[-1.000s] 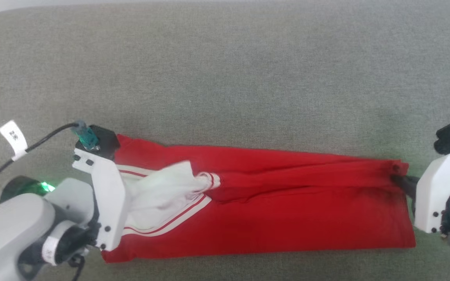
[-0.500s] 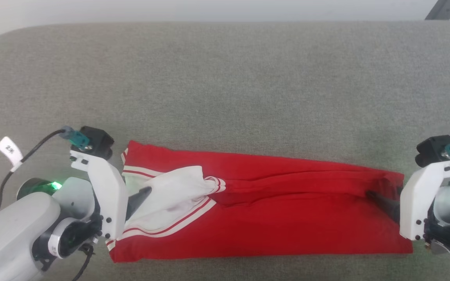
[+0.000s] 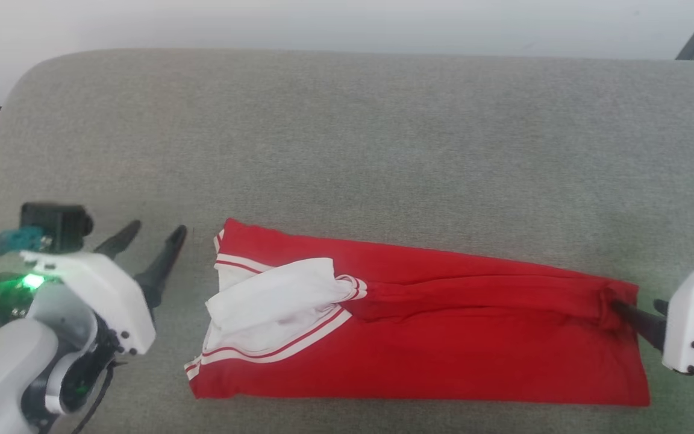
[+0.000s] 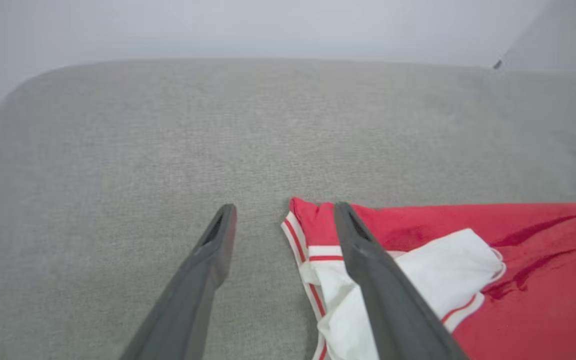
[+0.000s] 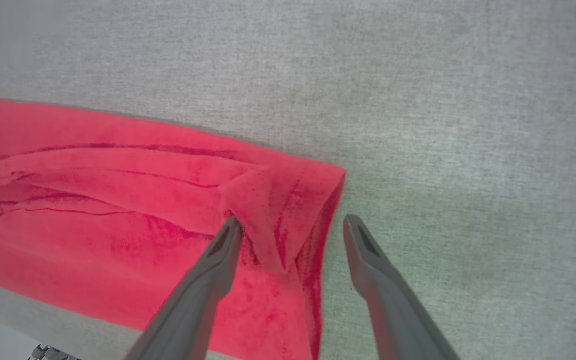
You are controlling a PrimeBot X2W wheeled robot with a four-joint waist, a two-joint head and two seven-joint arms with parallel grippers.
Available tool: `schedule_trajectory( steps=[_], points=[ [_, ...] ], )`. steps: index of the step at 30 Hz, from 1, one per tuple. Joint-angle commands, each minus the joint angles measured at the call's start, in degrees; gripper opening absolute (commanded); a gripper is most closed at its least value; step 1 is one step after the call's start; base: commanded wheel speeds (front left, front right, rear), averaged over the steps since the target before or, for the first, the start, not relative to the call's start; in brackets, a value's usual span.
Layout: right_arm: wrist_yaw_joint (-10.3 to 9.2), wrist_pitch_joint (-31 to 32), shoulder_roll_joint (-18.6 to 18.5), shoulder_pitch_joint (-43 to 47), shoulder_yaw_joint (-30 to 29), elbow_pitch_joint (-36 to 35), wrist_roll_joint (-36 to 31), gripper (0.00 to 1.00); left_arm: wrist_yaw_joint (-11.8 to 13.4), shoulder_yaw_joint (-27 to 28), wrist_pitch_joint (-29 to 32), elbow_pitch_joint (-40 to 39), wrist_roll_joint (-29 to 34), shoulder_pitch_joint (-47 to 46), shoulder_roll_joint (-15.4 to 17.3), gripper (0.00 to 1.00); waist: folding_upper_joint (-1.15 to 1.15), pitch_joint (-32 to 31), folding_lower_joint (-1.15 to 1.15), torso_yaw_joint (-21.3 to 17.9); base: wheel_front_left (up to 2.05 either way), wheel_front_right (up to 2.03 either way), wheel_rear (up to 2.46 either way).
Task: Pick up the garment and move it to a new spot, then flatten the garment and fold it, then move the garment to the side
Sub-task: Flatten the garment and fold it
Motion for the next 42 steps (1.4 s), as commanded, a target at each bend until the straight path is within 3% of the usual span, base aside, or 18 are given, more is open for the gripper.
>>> schedule_trajectory(
  steps=[1, 7, 16, 17, 18, 30, 42],
  points=[
    [-0.03, 1.01, 0.11, 0.36, -1.15, 0.95, -0.56, 1.0, -0.42, 0.96, -3.89, 1.02, 0.94, 2.03, -0.01, 1.0, 0.0, 0.23, 0.0, 0.7, 0.0, 0.0, 0.0],
    [-0.03, 3.33, 0.71, -0.14, -2.83, 4.68, -0.28, 1.0, -1.28, 4.25, -14.21, 5.45, 0.31, 6.31, -1.2, 1.0, 0.0, 0.89, 0.0, 2.36, 0.0, 0.0, 0.0],
    [-0.01, 5.19, 3.35, -1.52, 0.31, 11.68, 2.13, 1.0, -4.08, 10.56, -18.41, 11.63, 2.43, 10.65, -5.0, 1.0, 0.0, 1.81, 0.0, 3.96, 0.0, 0.0, 0.0],
    [0.0, 5.36, 3.53, -1.72, 1.13, 12.21, 2.77, 0.4, -4.64, 12.48, -18.48, 12.14, 3.53, 10.75, -5.94, 1.0, 0.0, 1.91, 0.0, 4.1, 0.0, 0.0, 0.0],
    [0.0, 5.39, 3.51, -1.9, 1.76, 12.63, 3.39, 0.0, -5.23, 14.03, -18.5, 12.72, 4.36, 11.29, -6.94, 1.0, 0.0, 1.98, 0.0, 4.2, 0.0, 0.0, 0.0],
    [-0.06, 4.37, -0.15, -6.24, -0.63, 11.51, 7.73, 0.0, -14.18, 28.99, -18.46, 20.0, 14.89, 17.64, -17.26, 1.0, 0.0, 2.66, 0.0, 2.21, 0.0, 0.0, 0.0],
    [-0.06, 1.63, -7.53, -11.43, -12.15, 18.68, 2.23, 0.0, -20.02, 35.18, -18.46, 24.17, 21.55, 15.9, -23.03, 1.0, 0.0, 4.16, 0.0, 0.18, 0.0, 0.0, 0.0]
  ],
)
